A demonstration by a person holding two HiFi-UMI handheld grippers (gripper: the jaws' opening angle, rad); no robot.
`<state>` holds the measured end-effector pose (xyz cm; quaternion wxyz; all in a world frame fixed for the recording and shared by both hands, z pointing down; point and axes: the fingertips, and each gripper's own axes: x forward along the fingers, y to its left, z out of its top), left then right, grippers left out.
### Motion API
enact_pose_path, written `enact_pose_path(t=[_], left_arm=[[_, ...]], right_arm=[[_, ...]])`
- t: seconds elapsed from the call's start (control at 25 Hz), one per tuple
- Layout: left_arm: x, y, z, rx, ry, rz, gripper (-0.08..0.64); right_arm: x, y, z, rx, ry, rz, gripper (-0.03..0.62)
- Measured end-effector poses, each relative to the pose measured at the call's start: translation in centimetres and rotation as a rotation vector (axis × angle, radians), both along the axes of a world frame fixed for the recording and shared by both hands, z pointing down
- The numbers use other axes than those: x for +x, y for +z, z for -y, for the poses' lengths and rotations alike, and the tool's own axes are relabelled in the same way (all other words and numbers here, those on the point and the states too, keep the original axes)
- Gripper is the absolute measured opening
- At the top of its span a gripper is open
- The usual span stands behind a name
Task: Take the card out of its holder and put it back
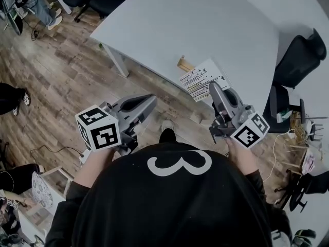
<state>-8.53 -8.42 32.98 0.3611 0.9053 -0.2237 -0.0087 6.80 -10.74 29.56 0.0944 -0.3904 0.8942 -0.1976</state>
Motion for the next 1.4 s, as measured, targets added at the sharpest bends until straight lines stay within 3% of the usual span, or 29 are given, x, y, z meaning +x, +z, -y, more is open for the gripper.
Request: enact_pose_path(t=[0.48, 1.0, 1.4], left_arm=[[-1.2, -2.1, -7.8, 0.106, 0.084, 0.003, 0.014], [-0.9, -3.1, -9.1, 0.157, 0.128, 0.046, 0.014], [-1.0, -2.8, -8.7, 0.118, 0.119, 0.008, 0.014]], right_arm=[[-3.9, -0.3, -10.0, -0.011, -0.006, 0.062, 0.024], [-4.3, -0.7, -11.1, -0.011, 0.005, 0.083, 0.023], [-4.3, -0.4, -10.9, -0.014, 0.009, 0.083, 0.023]])
